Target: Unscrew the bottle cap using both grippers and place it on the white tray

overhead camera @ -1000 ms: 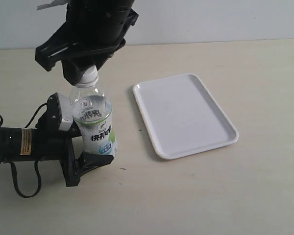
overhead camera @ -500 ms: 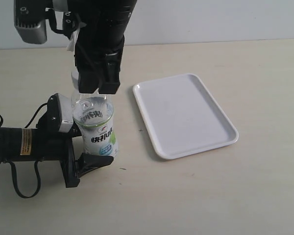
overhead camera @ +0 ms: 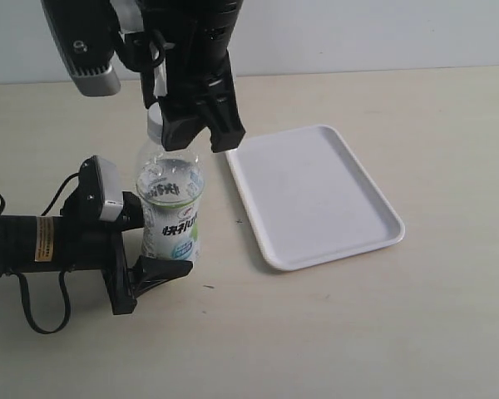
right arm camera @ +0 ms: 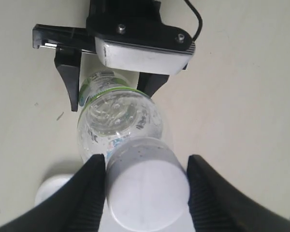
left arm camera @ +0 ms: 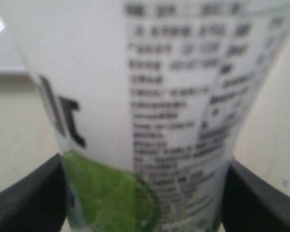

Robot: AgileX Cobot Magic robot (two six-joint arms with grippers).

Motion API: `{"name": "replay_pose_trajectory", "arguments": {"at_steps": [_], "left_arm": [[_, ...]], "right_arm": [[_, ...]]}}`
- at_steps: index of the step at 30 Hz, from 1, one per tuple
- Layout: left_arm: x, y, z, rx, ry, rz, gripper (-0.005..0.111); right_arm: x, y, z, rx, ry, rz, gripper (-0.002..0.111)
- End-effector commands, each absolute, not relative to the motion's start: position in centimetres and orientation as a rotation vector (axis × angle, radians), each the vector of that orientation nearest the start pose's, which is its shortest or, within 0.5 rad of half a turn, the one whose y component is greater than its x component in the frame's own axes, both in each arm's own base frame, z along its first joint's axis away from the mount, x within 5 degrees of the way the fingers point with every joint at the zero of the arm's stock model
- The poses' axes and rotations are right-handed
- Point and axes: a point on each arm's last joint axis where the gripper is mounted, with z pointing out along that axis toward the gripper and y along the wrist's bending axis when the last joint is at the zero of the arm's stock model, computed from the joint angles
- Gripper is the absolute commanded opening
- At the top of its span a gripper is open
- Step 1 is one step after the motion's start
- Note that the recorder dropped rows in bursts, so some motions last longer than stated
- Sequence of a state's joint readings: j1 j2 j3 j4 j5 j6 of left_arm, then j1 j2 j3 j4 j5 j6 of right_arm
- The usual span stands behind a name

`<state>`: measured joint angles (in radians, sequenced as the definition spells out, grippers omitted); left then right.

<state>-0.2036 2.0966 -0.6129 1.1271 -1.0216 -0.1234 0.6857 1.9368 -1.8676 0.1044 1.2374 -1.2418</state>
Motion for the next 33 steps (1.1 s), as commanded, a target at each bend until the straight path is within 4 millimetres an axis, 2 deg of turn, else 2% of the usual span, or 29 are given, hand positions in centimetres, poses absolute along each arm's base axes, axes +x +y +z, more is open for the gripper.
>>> {"name": "replay_pose_trajectory", "arguments": {"at_steps": [1,7,9,11,12,14,19,23,29,33], "left_arm": [[26.1,-12.7,6.6,1.285,1.682,-0.749,0.0],[26.1,-12.7,6.6,1.285,1.682,-0.749,0.0],[26.1,-12.7,6.6,1.285,1.682,-0.749,0.0],[26.1,-12.7,6.6,1.285,1.682,-0.749,0.0],[26.1,-12.7,6.6,1.285,1.682,-0.749,0.0],[26.1,-12.7,6.6,1.285,1.682,-0.749,0.0],[26.1,-12.7,6.6,1.285,1.682,-0.749,0.0],[26.1,-12.7,6.6,1.285,1.682,-0.749,0.0],[26.1,-12.7,6.6,1.285,1.682,-0.749,0.0],[26.1,-12.7,6.6,1.287,1.68,-0.747,0.0]], "right_arm": [[32.1,27.1,31.5,-2.293,1.547,-0.056,0.0],[31.8,27.5,31.6,-2.272,1.549,0.023,0.0],[31.8,27.5,31.6,-2.273,1.549,0.018,0.004],[31.8,27.5,31.6,-2.258,1.573,0.021,0.021],[31.8,27.5,31.6,-2.252,1.581,0.023,0.034],[31.8,27.5,31.6,-2.252,1.581,0.023,0.05],[31.8,27.5,31.6,-2.25,1.581,0.028,0.053],[31.9,27.5,31.6,-2.19,1.663,0.045,0.07],[31.7,27.3,32.0,-2.128,1.729,0.051,0.07],[31.3,27.0,33.2,-1.951,1.887,0.093,0.07]]}}
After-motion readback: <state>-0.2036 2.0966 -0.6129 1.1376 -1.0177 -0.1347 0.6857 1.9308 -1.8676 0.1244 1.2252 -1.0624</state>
